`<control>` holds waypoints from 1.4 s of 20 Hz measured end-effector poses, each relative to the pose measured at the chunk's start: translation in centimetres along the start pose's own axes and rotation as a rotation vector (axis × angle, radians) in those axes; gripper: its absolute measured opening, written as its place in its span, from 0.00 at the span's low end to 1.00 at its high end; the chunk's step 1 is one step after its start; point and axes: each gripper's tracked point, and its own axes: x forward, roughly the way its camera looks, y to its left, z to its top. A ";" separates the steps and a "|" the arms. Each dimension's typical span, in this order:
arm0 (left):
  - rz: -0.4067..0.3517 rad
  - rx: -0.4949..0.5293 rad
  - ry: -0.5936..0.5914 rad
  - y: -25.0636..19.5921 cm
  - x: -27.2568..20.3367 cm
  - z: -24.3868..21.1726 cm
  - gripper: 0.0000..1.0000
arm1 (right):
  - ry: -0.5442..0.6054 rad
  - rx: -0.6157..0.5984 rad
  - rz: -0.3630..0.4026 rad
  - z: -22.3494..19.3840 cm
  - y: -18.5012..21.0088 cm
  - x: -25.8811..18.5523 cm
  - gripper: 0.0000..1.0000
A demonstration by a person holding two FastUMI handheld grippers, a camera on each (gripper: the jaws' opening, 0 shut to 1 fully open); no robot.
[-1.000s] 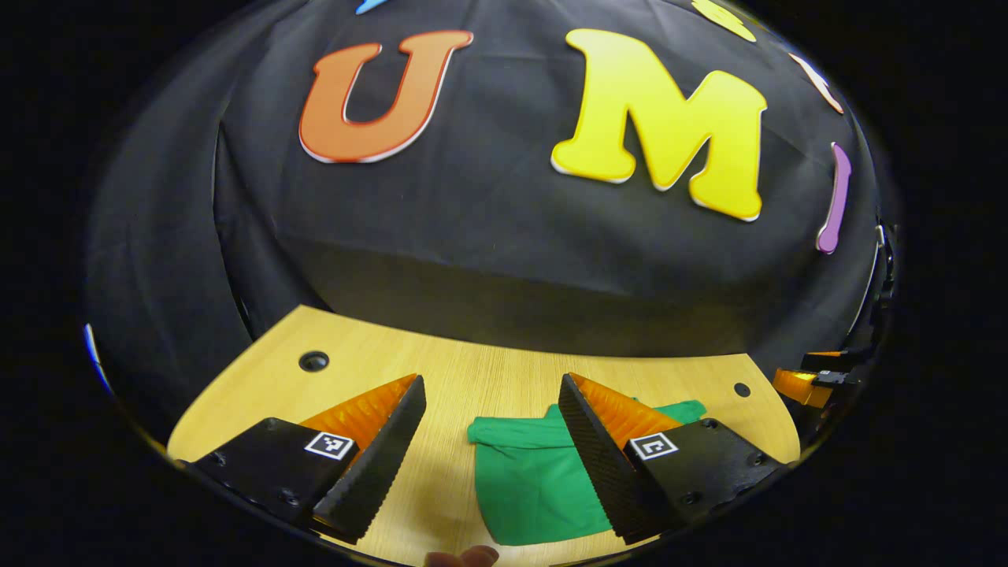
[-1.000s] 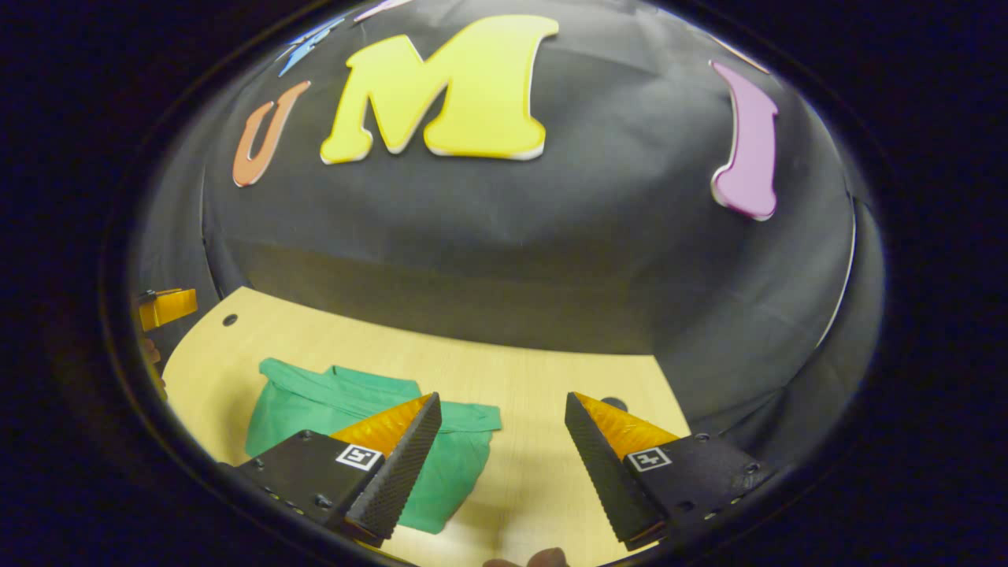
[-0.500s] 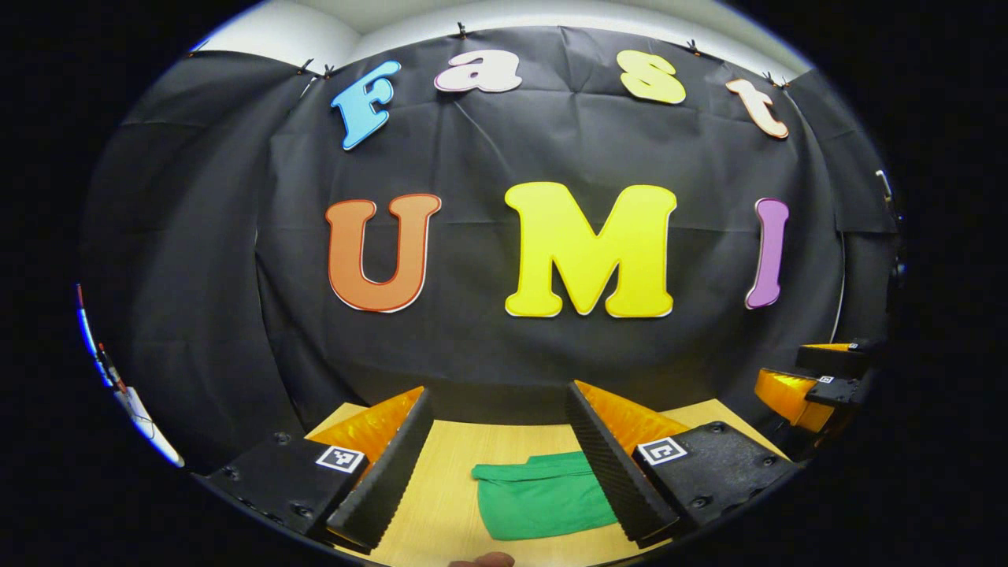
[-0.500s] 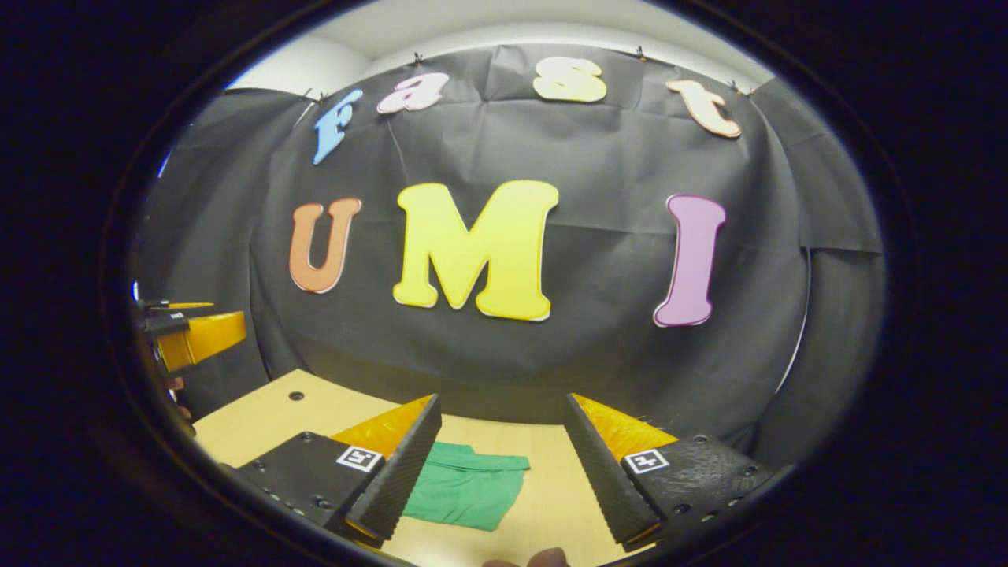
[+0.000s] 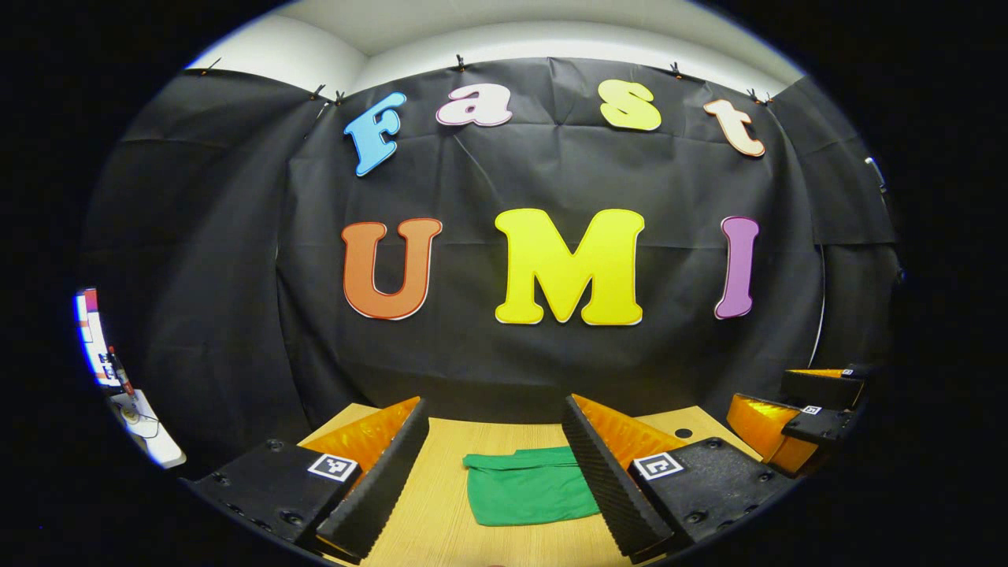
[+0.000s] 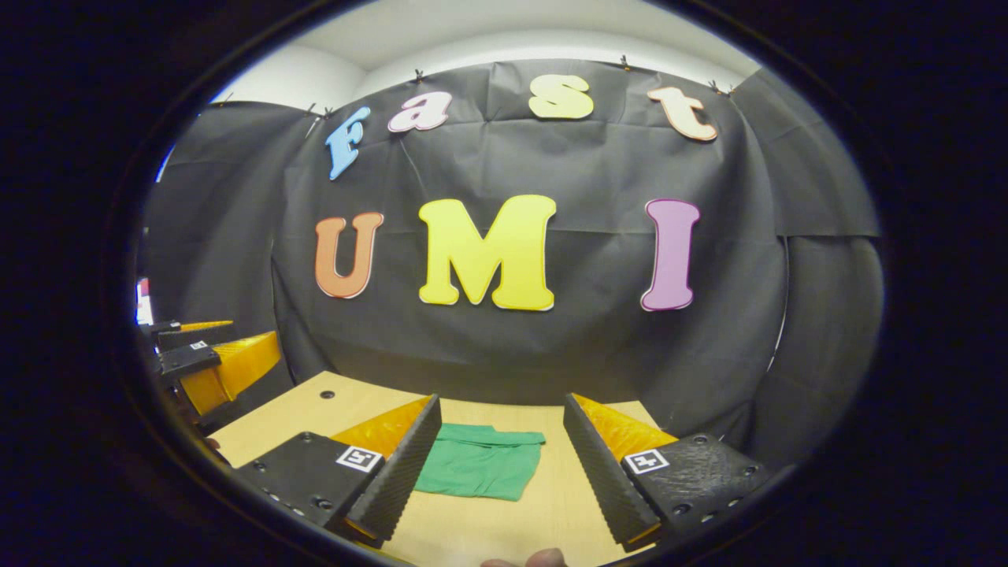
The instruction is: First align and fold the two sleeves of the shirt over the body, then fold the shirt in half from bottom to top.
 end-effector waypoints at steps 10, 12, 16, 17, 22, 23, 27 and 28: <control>-0.043 0.020 -0.015 -0.8 0.9 0.3 1.00 | -0.055 -0.005 -0.007 1.1 0.9 0.0 0.96; -0.044 0.022 -0.021 -0.7 1.2 0.4 1.00 | -0.054 -0.003 -0.011 1.0 0.8 0.4 0.96; -0.056 0.020 -0.022 -0.9 1.8 0.3 1.00 | -0.082 -0.004 -0.031 1.9 0.7 1.1 0.97; -0.053 0.026 -0.026 -0.9 1.9 0.4 1.00 | -0.080 -0.003 -0.031 1.8 0.9 1.2 0.96; -0.050 0.028 -0.018 -0.6 2.9 0.2 1.00 | -0.075 -0.003 -0.023 2.2 1.3 2.2 0.96; -0.047 0.029 -0.018 -0.5 3.1 0.1 1.00 | -0.077 -0.003 -0.024 2.3 1.2 2.4 0.96; -0.037 0.024 -0.023 -0.2 3.7 0.4 1.00 | -0.084 -0.002 -0.016 2.8 1.5 3.3 0.95; -0.037 0.021 -0.026 -0.2 3.9 0.4 1.00 | -0.086 -0.004 -0.012 2.8 1.6 3.5 0.95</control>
